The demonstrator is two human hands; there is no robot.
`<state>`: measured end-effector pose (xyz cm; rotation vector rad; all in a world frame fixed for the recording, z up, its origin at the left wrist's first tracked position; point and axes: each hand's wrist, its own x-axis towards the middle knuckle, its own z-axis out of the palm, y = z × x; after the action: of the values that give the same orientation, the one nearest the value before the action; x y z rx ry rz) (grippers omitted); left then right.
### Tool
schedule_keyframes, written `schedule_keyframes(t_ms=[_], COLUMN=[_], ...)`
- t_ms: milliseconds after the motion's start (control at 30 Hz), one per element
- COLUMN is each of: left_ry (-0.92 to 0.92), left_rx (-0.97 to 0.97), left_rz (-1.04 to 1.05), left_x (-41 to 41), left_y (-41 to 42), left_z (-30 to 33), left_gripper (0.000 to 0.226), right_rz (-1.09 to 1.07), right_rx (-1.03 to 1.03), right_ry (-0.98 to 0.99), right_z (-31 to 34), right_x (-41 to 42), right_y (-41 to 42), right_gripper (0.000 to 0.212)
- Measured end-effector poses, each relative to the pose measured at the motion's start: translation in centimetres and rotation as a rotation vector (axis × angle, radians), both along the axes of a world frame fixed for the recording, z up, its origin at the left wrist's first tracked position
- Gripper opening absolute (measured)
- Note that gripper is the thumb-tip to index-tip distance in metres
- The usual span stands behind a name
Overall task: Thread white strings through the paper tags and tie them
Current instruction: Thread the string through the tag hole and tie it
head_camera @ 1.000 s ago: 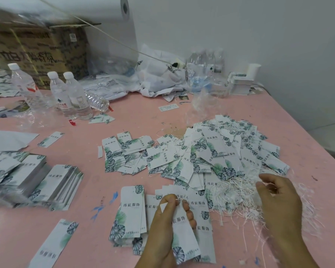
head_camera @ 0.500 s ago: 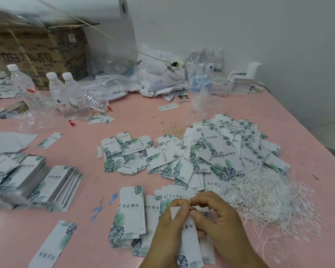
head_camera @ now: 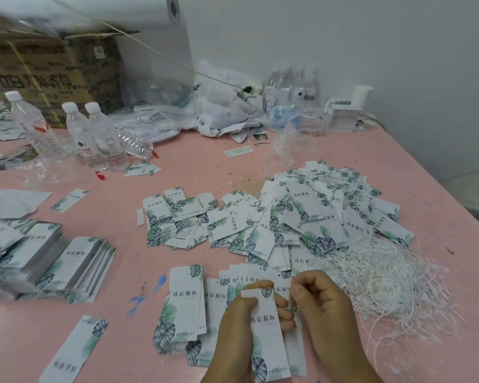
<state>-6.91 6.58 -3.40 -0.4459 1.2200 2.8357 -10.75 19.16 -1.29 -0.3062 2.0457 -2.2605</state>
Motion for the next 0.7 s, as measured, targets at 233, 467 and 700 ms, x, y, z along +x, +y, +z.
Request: schedule_keyframes(t_ms=[233, 467, 700], left_ry=[0.005, 0.052, 0.079], left_rx=[-0.293, -0.372, -0.456], left_rz=[0.044, 0.071, 0.118], left_x=[0.1, 0.1, 0.1], left_y=[0.2, 0.0, -0.1], left_z=[-1.3, -1.7, -2.2], left_gripper=[0.024, 0.035, 0.038], right_rz=[-0.034, -0.066, -0.162], right_rx=[0.273, 0.5, 0.677], right_ry=[0.064, 0.131, 0.245], right_z=[-0.8, -1.1, -0.6], right_x=[-0.4, 0.2, 0.5], right_y=[0.1, -0.4, -0.4], right_gripper=[0.023, 0.012, 0.012])
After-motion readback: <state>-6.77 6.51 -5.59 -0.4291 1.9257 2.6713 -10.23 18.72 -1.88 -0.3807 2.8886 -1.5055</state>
